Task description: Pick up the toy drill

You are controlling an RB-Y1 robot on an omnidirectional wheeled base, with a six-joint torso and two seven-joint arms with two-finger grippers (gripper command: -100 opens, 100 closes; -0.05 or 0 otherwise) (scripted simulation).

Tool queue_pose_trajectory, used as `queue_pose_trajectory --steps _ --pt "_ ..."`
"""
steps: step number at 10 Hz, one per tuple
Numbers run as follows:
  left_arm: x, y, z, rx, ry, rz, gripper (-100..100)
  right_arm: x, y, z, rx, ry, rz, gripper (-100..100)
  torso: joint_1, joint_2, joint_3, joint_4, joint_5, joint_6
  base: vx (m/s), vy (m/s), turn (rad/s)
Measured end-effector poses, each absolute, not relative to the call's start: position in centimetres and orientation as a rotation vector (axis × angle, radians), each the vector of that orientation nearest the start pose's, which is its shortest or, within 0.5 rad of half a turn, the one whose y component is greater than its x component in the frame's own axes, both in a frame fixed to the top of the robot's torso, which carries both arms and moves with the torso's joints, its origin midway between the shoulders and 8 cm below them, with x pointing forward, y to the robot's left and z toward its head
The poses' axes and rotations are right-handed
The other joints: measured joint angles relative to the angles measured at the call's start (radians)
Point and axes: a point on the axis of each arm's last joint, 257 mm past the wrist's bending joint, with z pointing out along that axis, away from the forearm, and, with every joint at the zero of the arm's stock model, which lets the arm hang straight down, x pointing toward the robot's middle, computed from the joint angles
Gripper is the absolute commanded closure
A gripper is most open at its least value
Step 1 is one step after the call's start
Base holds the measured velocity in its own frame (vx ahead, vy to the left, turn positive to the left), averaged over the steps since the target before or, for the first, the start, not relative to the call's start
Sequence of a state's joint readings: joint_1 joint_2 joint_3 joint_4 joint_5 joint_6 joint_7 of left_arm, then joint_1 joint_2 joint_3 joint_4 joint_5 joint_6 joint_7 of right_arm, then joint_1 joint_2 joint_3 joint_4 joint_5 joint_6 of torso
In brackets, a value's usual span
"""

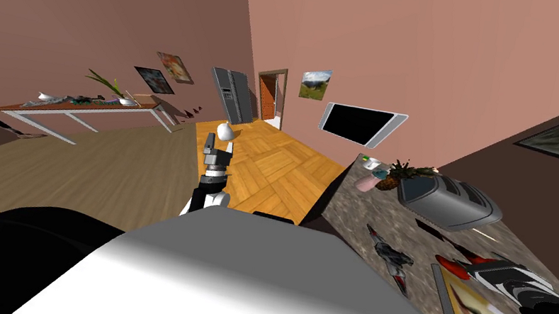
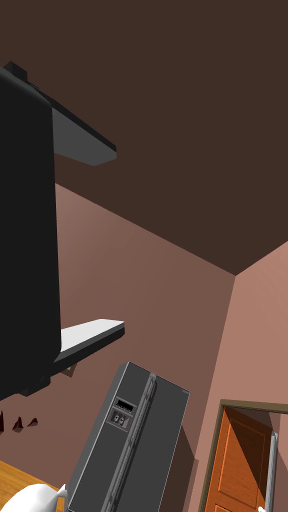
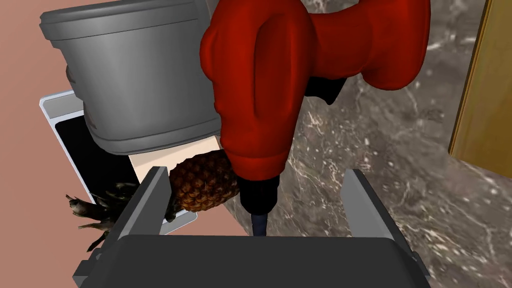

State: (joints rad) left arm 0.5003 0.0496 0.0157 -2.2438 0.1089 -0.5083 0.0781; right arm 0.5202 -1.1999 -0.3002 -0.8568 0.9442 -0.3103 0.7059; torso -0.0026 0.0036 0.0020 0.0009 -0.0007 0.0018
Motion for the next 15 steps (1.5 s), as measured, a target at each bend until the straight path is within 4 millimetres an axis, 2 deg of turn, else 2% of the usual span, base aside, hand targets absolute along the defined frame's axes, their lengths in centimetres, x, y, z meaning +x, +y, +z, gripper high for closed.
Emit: queue_pose_trajectory --steps 1,5,7,9,10,12,13,14,15 --pt "34.7 29.5 1.1 -0.744 0.579 -1.42 0 19.3 -85.1 -22.9 -0.811 2.296 -1.205 100 0.001 0.001 0.001 0.0 0.0 0.0 0.0 0.0 0.0" --pt "34.7 29.5 1.1 -0.744 0.579 -1.42 0 19.4 -85.2 -22.8 -0.811 2.295 -1.207 100 -0.002 0.0 0.0 0.0 -0.002 -0.001 0.0 0.0 0.0" --pt "34.7 29.5 1.1 -0.744 0.579 -1.42 0 19.4 -85.2 -22.8 -0.811 2.295 -1.207 -100 -0.002 0.0 0.0 0.0 -0.002 -0.001 -0.043 0.02 -0.012" --pt "34.7 29.5 1.1 -0.743 0.579 -1.42 0 18.1 -85.0 -24.4 -0.758 2.327 -1.183 -100 -0.002 0.011 0.006 0.002 -0.002 0.0 -0.216 -0.029 0.077" --pt "34.7 29.5 1.1 -0.743 0.579 -1.42 0 17.9 -85.0 -24.6 -0.755 2.33 -1.181 -100 -0.005 0.015 0.008 0.003 -0.003 0.0 -0.097 -0.149 0.229" --pt "34.7 29.5 1.1 -0.743 0.579 -1.419 0 19.6 -84.8 -23.2 -0.819 2.294 -1.201 -100 -0.014 -0.001 0.0 0.0 -0.005 -0.001 0.051 -0.121 0.08" --pt "34.7 29.5 1.1 -0.744 0.579 -1.419 0 19.7 -84.8 -23.1 -0.82 2.292 -1.202 0 -0.009 -0.002 -0.001 -0.001 -0.004 -0.001 0.002 -0.013 0.0" --pt "34.7 29.5 1.1 -0.744 0.579 -1.419 0 19.7 -84.8 -23.1 -0.82 2.292 -1.202 -100 -0.005 -0.001 -0.001 0.0 -0.003 -0.001 0.002 -0.006 0.001" --pt "34.7 29.5 1.1 -0.744 0.579 -1.42 0 19.7 -84.8 -23.1 -0.82 2.292 -1.202 100 -0.004 -0.001 0.0 0.0 -0.003 0.0 0.0 0.0 0.0"
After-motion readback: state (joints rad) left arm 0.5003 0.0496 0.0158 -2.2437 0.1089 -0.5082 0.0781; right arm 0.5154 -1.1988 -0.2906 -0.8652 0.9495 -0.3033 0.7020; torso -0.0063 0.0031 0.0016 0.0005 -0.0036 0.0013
